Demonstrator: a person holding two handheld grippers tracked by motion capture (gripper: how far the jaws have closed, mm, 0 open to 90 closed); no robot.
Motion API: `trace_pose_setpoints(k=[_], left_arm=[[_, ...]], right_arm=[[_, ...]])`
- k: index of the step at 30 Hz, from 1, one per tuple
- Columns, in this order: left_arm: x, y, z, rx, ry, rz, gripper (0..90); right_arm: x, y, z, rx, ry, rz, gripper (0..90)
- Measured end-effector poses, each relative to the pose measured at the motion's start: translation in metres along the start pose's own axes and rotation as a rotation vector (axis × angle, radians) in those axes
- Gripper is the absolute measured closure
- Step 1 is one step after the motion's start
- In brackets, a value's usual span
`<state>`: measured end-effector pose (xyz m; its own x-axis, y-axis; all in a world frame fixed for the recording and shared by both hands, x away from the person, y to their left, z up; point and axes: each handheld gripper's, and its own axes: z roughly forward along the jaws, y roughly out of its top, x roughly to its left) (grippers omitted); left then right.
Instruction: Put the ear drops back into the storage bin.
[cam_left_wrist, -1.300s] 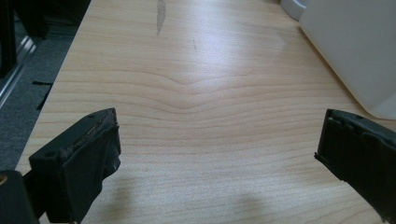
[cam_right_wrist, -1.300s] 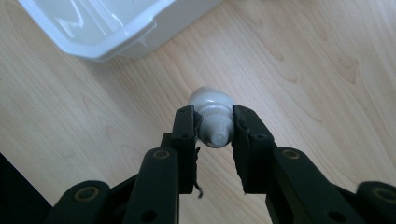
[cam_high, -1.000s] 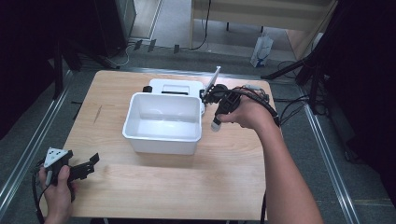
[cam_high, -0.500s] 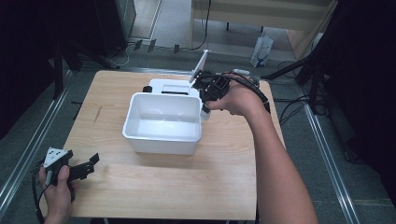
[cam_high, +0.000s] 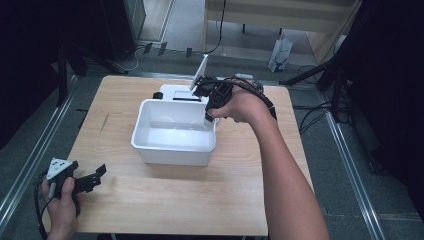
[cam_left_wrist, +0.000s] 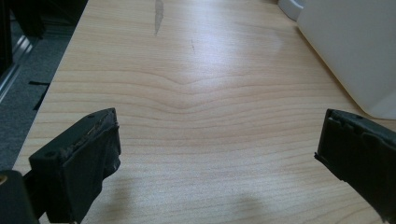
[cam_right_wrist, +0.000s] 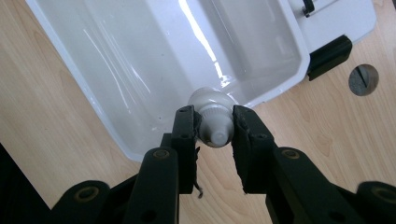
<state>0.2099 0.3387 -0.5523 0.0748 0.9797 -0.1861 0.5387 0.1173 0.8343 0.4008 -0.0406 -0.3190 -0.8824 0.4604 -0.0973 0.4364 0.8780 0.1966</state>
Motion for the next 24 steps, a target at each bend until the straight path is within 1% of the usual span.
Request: trace_pose_setpoints(k=[4, 9, 14, 16, 18, 24], left_arm=[[0.000, 0.000, 0.000, -0.002, -0.002, -0.002, 0.3], [0.000, 0.000, 0.000, -0.005, -0.003, -0.002, 0.3], [0.000, 0.000, 0.000, -0.004, -0.003, -0.003, 0.3], [0.000, 0.000, 0.000, -0.005, -0.003, -0.003, 0.3], [0.001, 0.000, 0.000, -0.005, -0.003, -0.001, 0.3], [0.000, 0.000, 0.000, -0.004, -0.004, -0.003, 0.3]], right_arm=[[0.001, 0.002, 0.009, -0.002, 0.016, -0.007, 72.2], [0.001, 0.001, 0.023, 0.018, 0.016, -0.023, 72.2], [0.003, 0.000, 0.033, 0.017, 0.027, -0.046, 72.2], [0.004, -0.001, 0.037, 0.017, 0.029, -0.043, 72.2], [0.004, -0.001, 0.042, 0.017, 0.033, -0.051, 72.2], [0.005, -0.002, 0.053, 0.012, 0.028, -0.092, 72.2]])
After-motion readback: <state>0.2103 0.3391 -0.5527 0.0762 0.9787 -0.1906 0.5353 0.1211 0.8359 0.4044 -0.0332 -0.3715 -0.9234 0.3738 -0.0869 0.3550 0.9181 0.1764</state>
